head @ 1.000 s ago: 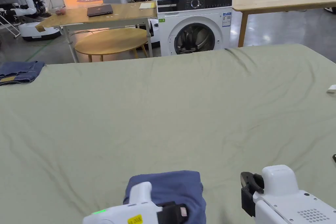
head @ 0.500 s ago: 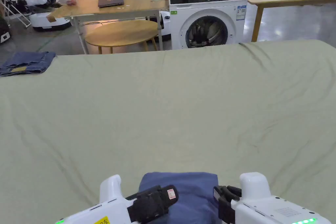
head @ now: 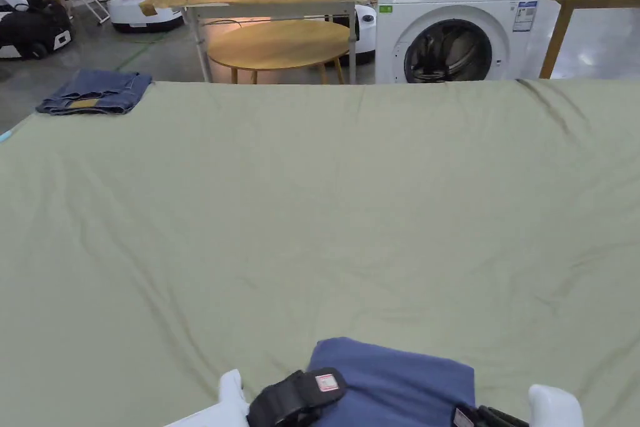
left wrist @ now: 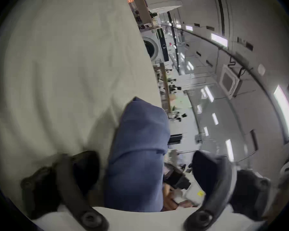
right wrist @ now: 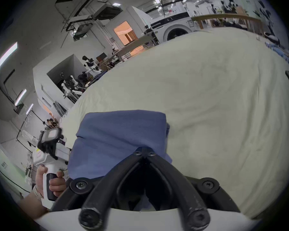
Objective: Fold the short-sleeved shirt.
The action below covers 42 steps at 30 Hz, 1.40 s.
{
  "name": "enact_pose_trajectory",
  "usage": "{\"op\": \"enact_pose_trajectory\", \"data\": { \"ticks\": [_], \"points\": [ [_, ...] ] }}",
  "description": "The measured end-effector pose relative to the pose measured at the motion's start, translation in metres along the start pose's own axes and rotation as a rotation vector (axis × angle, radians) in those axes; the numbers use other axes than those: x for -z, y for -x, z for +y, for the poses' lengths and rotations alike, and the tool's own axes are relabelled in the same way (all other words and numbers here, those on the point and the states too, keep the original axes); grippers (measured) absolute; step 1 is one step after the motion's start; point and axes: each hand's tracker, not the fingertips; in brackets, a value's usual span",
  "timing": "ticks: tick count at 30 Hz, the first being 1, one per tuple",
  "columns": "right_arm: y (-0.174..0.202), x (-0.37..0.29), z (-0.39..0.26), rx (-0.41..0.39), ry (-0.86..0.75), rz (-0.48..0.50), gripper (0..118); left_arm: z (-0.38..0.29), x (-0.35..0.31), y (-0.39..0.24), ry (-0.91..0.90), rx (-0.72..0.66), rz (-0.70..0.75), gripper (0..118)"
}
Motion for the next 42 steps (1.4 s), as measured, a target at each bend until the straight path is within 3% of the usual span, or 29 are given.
{"op": "enact_pose_trajectory", "data": {
  "ticks": [1, 2, 3, 6, 9, 15, 20, 25, 32, 33, 35, 41, 42],
  "points": [
    [-0.001, 0.000, 0.001, -0.001, -0.004, 0.006, 0, -0.002, 0.011, 0.002, 0.020, -0.025, -0.003, 88],
    [0.000, 0.000, 0.001, -0.001, -0.008, 0.008, 0, -0.005, 0.021, 0.005, 0.042, -0.010, 0.092, 56],
    [0.003, 0.000, 0.002, -0.004, -0.012, 0.002, 0, -0.008, 0.027, 0.006, 0.045, 0.009, 0.101, 40],
    [0.007, -0.002, 0.003, -0.019, -0.013, 0.000, 0, -0.006, 0.017, -0.019, 0.010, 0.009, 0.092, 36],
    [0.017, -0.007, 0.005, -0.061, -0.030, 0.006, 0, 0.013, -0.015, -0.040, -0.020, 0.160, 0.185, 33],
    [0.050, 0.000, 0.008, -0.095, -0.031, -0.002, 0, 0.095, -0.130, -0.054, -0.175, 0.295, 0.338, 33],
    [0.086, 0.015, 0.006, -0.100, -0.025, 0.018, 0, 0.177, -0.242, -0.029, -0.276, 0.251, 0.387, 33],
    [0.123, 0.029, 0.003, -0.155, -0.013, 0.042, 0, 0.233, -0.320, -0.013, -0.329, 0.236, 0.463, 33],
    [0.142, 0.039, 0.000, -0.184, -0.004, 0.044, 0, 0.246, -0.337, 0.009, -0.314, 0.227, 0.488, 33],
    [0.143, 0.040, 0.000, -0.187, -0.003, 0.037, 0, 0.246, -0.339, 0.008, -0.307, 0.238, 0.516, 45],
    [0.143, 0.039, 0.001, -0.189, -0.004, 0.031, 0, 0.244, -0.351, 0.006, -0.330, 0.279, 0.540, 97],
    [0.145, 0.030, 0.004, -0.195, -0.015, 0.038, 0, 0.231, -0.408, -0.007, -0.515, 0.188, 0.517, 96],
    [0.146, 0.028, 0.004, -0.198, -0.019, 0.041, 0, 0.225, -0.415, -0.008, -0.540, 0.161, 0.500, 90]
  ]
}}
